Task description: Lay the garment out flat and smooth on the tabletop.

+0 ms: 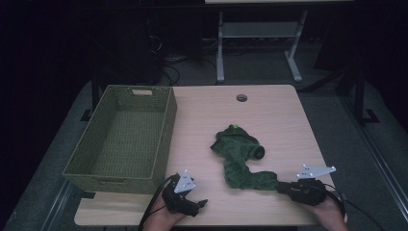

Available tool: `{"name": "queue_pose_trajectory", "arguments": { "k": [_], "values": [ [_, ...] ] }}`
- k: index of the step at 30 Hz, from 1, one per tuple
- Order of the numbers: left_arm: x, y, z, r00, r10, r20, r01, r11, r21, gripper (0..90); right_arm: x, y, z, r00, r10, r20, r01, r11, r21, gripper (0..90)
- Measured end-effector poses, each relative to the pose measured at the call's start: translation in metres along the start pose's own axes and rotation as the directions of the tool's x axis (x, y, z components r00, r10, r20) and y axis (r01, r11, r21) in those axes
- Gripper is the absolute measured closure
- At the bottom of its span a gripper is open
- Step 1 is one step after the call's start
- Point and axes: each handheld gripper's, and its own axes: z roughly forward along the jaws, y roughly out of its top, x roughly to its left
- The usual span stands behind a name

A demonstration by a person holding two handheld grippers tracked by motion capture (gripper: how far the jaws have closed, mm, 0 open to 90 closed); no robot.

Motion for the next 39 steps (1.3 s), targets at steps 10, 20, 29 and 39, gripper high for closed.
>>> {"name": "queue_pose_trajectory", "arguments": {
  "k": [10,20,29,39],
  "values": [
    [0.0,0.0,0.0,1.0,0.005,0.0,-0.005,1.0,0.004,13.7,0.001,0.009,-0.011,0.9995,-0.021,-0.025,0.02,0.999,-0.043,84.5],
    [0.001,0.0,0.0,1.0,0.008,0.005,-0.008,1.0,0.003,13.7,0.013,0.033,-0.014,0.993,-0.105,-0.053,0.101,0.992,-0.078,84.5],
    [0.001,0.0,0.0,0.9999,0.008,0.006,-0.008,1.0,0.003,13.7,0.023,0.058,-0.008,0.9821,-0.175,-0.071,0.166,0.979,-0.115,84.5],
    [0.001,0.001,0.0,0.9999,0.008,0.006,-0.008,1.0,0.001,13.7,0.034,0.086,0.006,0.9647,-0.243,-0.102,0.227,0.963,-0.143,84.4]
  ]
}}
